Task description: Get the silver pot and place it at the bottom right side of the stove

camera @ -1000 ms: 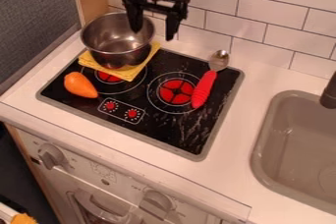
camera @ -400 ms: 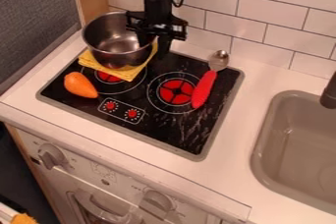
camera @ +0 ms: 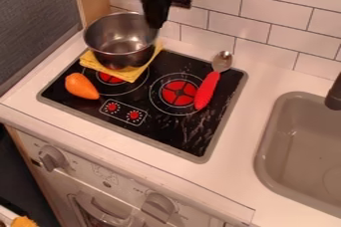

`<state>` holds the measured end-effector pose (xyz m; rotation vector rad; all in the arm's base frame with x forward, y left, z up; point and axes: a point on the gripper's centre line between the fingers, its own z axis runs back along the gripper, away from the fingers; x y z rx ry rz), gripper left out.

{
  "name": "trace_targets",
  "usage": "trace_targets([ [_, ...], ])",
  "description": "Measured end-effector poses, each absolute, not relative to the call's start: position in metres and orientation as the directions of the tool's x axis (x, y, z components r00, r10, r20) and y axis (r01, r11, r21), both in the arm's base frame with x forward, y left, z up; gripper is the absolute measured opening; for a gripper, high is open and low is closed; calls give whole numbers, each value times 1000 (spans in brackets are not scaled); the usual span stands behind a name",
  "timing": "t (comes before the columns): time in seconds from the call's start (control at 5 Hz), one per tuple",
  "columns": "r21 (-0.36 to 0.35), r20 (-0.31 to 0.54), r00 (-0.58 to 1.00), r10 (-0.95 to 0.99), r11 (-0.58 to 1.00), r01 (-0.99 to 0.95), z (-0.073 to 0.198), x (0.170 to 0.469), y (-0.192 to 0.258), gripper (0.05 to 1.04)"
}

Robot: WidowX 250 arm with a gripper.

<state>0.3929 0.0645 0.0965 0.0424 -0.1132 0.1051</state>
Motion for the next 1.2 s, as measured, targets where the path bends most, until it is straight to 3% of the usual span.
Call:
trace_targets([
  [0.2, 32, 155, 988, 19, 999, -24, 131, 381, 41, 49],
  [0.4, 15, 146, 989, -2, 1000, 0, 131, 370, 26, 78],
  [0.6, 35, 68, 998, -4, 999, 2, 100, 378, 30, 240],
  [1.0, 57, 8, 998, 56, 997, -56, 70, 390, 61, 804],
  [1.2, 64, -12, 999, 52, 997, -51, 59, 394, 65, 1007],
])
